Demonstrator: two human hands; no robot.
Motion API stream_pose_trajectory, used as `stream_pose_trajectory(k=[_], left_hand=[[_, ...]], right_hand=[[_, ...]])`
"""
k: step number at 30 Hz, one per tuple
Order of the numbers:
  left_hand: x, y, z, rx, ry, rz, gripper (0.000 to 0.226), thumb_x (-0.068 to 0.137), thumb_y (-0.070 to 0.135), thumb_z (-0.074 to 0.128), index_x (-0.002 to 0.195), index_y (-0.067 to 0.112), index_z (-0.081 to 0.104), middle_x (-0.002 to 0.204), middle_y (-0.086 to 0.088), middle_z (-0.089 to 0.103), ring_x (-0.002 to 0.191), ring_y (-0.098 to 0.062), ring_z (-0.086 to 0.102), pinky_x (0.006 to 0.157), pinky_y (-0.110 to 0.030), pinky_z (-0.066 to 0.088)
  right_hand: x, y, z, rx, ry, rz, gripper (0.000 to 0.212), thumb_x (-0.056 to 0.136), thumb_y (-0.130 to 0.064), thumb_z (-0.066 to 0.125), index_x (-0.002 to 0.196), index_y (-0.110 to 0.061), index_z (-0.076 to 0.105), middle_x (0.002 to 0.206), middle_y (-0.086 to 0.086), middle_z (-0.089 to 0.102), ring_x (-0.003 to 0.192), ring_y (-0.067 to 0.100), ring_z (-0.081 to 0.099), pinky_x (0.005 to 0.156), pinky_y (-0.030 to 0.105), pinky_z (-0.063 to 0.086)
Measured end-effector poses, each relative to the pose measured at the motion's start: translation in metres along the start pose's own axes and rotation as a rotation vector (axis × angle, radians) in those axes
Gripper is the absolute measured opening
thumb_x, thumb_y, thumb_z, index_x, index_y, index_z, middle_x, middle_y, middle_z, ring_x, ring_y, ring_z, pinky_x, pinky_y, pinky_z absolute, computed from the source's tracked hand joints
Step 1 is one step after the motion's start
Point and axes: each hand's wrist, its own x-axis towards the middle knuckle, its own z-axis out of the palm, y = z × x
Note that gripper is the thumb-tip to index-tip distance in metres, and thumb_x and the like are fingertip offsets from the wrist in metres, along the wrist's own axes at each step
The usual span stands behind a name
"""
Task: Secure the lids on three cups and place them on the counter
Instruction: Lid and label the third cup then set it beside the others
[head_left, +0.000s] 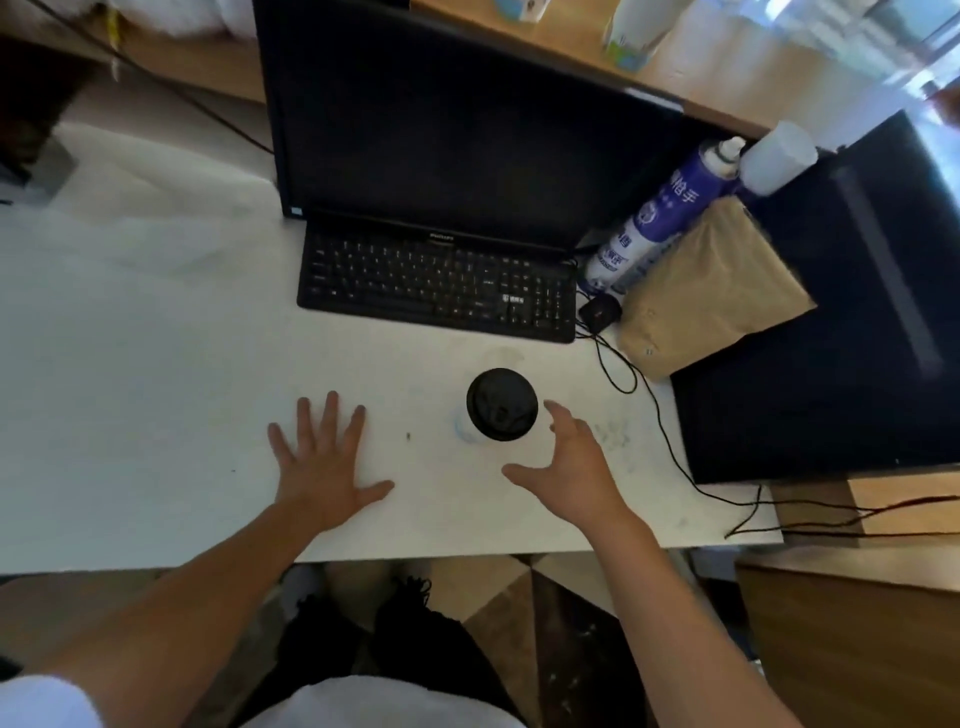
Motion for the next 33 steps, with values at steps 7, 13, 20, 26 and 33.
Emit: stream_pose_trajectory(k=[7, 13, 20, 26, 33], left_hand=[[0.004, 0.002, 0.007, 0.022, -0.02, -0.04, 0.12, 0.069, 0.094, 0.032, 0.151, 0.032, -0.029, 0.156, -0.006, -0.043, 0.142, -0.038, -0.039, 0.111, -0.066, -0.02], [0.005, 0.013, 0.006, -0.006, -0.011, -0.122, 0.121, 0.067, 0.095, 0.036, 0.152, 0.035, -0.026, 0.158, -0.004, -0.039, 0.144, -0.037, -0.036, 0.114, -0.067, -0.016], [0.007, 0.098, -0.025, -0.724, 0.158, -0.079, 0.11, 0.07, 0.059, 0.08, 0.156, 0.026, 0.021, 0.163, 0.0, 0.024, 0.151, -0.025, 0.021, 0.12, -0.049, 0.023], [-0.016, 0.144, -0.068, -1.079, 0.293, 0.101, 0.073, 0.062, 0.026, 0.092, 0.119, 0.043, 0.049, 0.111, 0.023, 0.062, 0.099, 0.001, 0.062, 0.081, -0.018, 0.051], [-0.02, 0.14, -0.058, -1.065, 0.299, 0.043, 0.073, 0.06, 0.023, 0.092, 0.117, 0.036, 0.049, 0.108, 0.019, 0.062, 0.098, -0.001, 0.063, 0.075, -0.014, 0.049]], right_hand=[[0.033, -0.021, -0.003, -0.134, -0.028, -0.268, 0.108, 0.078, -0.043, 0.083, 0.159, -0.032, 0.013, 0.163, 0.0, 0.012, 0.145, 0.027, 0.017, 0.113, 0.043, 0.034], [0.055, -0.013, 0.005, -0.172, -0.053, -0.41, 0.088, 0.083, -0.037, 0.078, 0.155, -0.028, 0.027, 0.154, -0.003, 0.027, 0.135, 0.027, 0.03, 0.108, 0.043, 0.042], [0.057, -0.015, -0.002, -0.088, -0.075, -0.418, 0.085, 0.077, -0.032, 0.081, 0.15, -0.027, 0.038, 0.147, -0.003, 0.036, 0.132, 0.023, 0.039, 0.103, 0.032, 0.041], [0.046, -0.026, -0.01, 0.201, -0.135, -0.33, 0.08, 0.074, -0.032, 0.085, 0.144, -0.028, 0.047, 0.135, -0.003, 0.05, 0.119, 0.014, 0.05, 0.09, 0.024, 0.042], [0.033, -0.033, 0.001, 0.002, -0.149, -0.426, 0.089, 0.077, -0.041, 0.08, 0.153, -0.023, 0.037, 0.144, 0.001, 0.042, 0.131, 0.019, 0.046, 0.102, 0.029, 0.044]])
